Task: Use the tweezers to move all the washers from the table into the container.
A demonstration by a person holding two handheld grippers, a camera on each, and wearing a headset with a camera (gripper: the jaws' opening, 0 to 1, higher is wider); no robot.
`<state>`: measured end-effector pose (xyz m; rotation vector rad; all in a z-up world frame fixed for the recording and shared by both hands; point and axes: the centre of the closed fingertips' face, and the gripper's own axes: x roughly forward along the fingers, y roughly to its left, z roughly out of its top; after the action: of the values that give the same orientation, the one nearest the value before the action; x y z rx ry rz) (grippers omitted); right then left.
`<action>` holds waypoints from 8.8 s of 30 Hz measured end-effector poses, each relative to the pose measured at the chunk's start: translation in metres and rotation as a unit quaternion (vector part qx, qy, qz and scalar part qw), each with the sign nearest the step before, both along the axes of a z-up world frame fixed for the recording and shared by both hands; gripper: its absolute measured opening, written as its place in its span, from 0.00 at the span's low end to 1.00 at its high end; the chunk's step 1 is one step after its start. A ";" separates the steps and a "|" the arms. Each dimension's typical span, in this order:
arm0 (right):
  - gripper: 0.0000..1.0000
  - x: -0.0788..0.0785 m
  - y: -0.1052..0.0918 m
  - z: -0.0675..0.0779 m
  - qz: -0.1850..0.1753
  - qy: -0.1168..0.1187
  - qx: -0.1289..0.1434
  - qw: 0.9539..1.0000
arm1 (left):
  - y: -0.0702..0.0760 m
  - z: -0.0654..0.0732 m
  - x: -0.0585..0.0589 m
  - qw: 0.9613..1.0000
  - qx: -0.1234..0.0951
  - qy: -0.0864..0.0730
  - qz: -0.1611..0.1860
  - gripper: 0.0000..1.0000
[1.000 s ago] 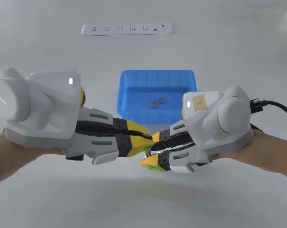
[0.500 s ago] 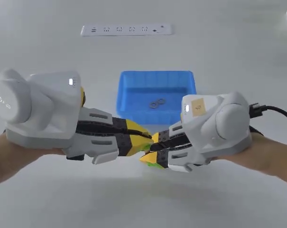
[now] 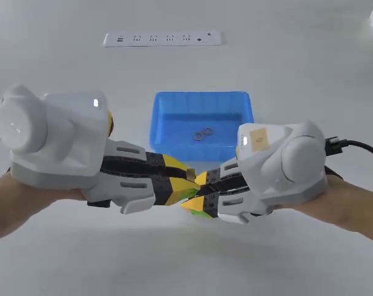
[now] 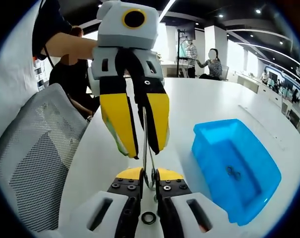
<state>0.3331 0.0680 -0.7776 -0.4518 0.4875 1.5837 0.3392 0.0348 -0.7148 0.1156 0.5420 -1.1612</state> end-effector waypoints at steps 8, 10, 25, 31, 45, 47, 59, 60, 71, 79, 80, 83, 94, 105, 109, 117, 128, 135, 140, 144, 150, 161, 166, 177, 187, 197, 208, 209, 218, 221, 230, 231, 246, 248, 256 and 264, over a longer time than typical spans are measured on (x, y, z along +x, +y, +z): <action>0.10 0.001 0.000 0.002 -0.002 -0.004 0.000 1.000 | 0.007 0.002 0.002 1.000 0.004 -0.005 0.014 0.17; 0.10 0.001 0.000 0.003 -0.003 -0.004 0.000 1.000 | 0.009 0.006 0.003 1.000 -0.005 -0.004 0.023 0.17; 0.10 0.004 0.002 0.016 -0.013 -0.009 0.001 1.000 | 0.021 0.025 0.003 0.997 -0.035 -0.014 0.064 0.18; 0.10 0.009 0.000 0.025 -0.017 -0.016 0.001 1.000 | 0.029 0.033 0.004 0.995 -0.050 -0.017 0.082 0.18; 0.10 0.014 -0.007 0.046 -0.012 -0.040 -0.009 0.999 | 0.046 0.041 0.006 0.988 -0.080 -0.017 0.132 0.23; 0.10 0.016 -0.009 0.050 -0.013 -0.045 -0.009 0.999 | 0.047 0.042 0.006 0.987 -0.084 -0.017 0.137 0.24; 0.10 0.031 -0.012 0.077 -0.011 -0.068 -0.012 0.998 | 0.054 0.043 0.005 0.984 -0.087 -0.022 0.151 0.25; 0.10 0.032 -0.012 0.079 -0.010 -0.070 -0.012 0.997 | 0.055 0.042 0.005 0.984 -0.088 -0.021 0.153 0.25; 0.10 0.054 -0.008 0.095 -0.004 -0.092 -0.014 0.996 | 0.065 0.045 0.008 0.980 -0.098 -0.018 0.171 0.27; 0.10 0.082 -0.001 0.087 -0.015 -0.097 -0.018 0.995 | 0.067 0.046 0.012 0.977 -0.108 -0.015 0.181 0.30; 0.10 0.085 0.000 0.085 -0.017 -0.097 -0.019 0.995 | 0.067 0.046 0.013 0.977 -0.108 -0.015 0.182 0.30; 0.10 0.098 0.001 0.073 -0.023 -0.097 -0.029 0.995 | 0.067 0.044 0.015 0.978 -0.106 -0.013 0.181 0.31; 0.10 0.121 0.004 0.043 -0.033 -0.082 -0.044 0.995 | 0.072 0.037 0.022 0.977 -0.096 -0.007 0.188 0.34; 0.10 0.130 0.004 0.021 -0.043 -0.068 -0.036 0.996 | 0.080 0.030 0.028 0.976 -0.089 -0.001 0.201 0.34; 0.10 0.128 0.005 0.015 -0.041 -0.064 -0.036 0.996 | 0.078 0.029 0.030 0.976 -0.088 0.000 0.201 0.34; 0.10 0.128 0.005 0.008 -0.045 -0.058 -0.033 0.997 | 0.074 0.025 0.032 0.977 -0.080 0.003 0.196 0.33; 0.10 0.127 0.003 0.011 -0.047 -0.061 -0.031 0.997 | 0.070 0.027 0.034 0.977 -0.083 0.002 0.195 0.33; 0.10 0.128 0.004 0.015 -0.048 -0.063 -0.027 0.997 | 0.070 0.029 0.035 0.977 -0.084 0.000 0.194 0.33; 0.11 0.129 0.004 0.017 -0.048 -0.067 -0.028 0.996 | 0.071 0.032 0.038 0.977 -0.087 -0.005 0.196 0.33; 0.11 0.129 0.005 0.018 -0.047 -0.067 -0.028 0.996 | 0.071 0.036 0.043 0.975 -0.093 -0.008 0.200 0.35; 0.11 0.129 0.007 0.022 -0.045 -0.071 -0.026 0.996 | 0.065 0.041 0.055 0.978 -0.088 -0.020 0.188 0.37; 0.10 0.128 0.005 0.026 -0.046 -0.072 -0.024 0.996 | 0.057 0.051 0.070 0.981 -0.081 -0.042 0.173 0.44; 0.10 0.126 0.005 0.026 -0.043 -0.072 -0.025 0.996 | 0.057 0.054 0.072 0.981 -0.074 -0.049 0.172 0.49; 0.08 0.122 0.006 0.030 -0.033 -0.076 -0.024 0.996 | 0.023 0.064 0.109 0.985 -0.077 -0.082 0.132 0.59; 0.08 0.121 0.002 0.031 -0.030 -0.076 -0.028 0.996 | 0.010 0.028 0.124 0.995 -0.003 -0.077 0.068 0.37; 0.09 0.118 0.004 0.031 -0.026 -0.072 -0.032 0.997 | 0.004 0.031 0.115 0.996 0.011 -0.092 0.017 0.09; 0.09 0.116 0.006 0.039 -0.020 -0.075 -0.027 0.997 | 0.003 0.040 0.108 0.990 0.050 -0.129 -0.016 0.08; 0.10 0.116 0.006 0.040 -0.020 -0.077 -0.026 0.996 | 0.003 0.041 0.108 0.990 0.052 -0.132 -0.017 0.08; 0.12 0.116 0.009 0.044 -0.018 -0.087 -0.026 0.996 | 0.007 0.045 0.108 0.992 0.050 -0.115 -0.013 0.06; 0.13 0.118 0.007 0.045 -0.024 -0.093 -0.027 0.995 | 0.008 0.048 0.110 0.991 0.051 -0.120 -0.007 0.06; 0.25 0.127 -0.001 0.051 -0.051 -0.110 -0.028 0.992 | 0.007 0.056 0.112 0.990 0.053 -0.129 -0.004 0.07; 0.25 0.127 -0.002 0.052 -0.054 -0.107 -0.027 0.992 | 0.008 0.057 0.112 0.990 0.054 -0.130 -0.003 0.07; 0.59 0.107 -0.032 0.067 -0.114 -0.060 -0.012 0.992 | 0.013 0.091 0.093 0.987 0.050 -0.151 0.017 0.07; 0.63 0.103 -0.039 0.069 -0.126 -0.053 -0.011 0.991 | 0.014 0.091 0.089 0.987 0.053 -0.152 0.022 0.07; 0.78 0.085 -0.069 0.066 -0.163 -0.048 -0.017 0.985 | 0.002 0.101 0.063 0.987 0.050 -0.153 0.021 0.07; 0.80 0.060 -0.095 0.067 -0.183 -0.036 -0.012 0.982 | -0.006 0.103 0.045 0.987 0.045 -0.151 0.018 0.07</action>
<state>0.3929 -0.0270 -0.7103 -0.4100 0.5027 1.2035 0.3845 0.0285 -0.6121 0.3521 0.3272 -1.0591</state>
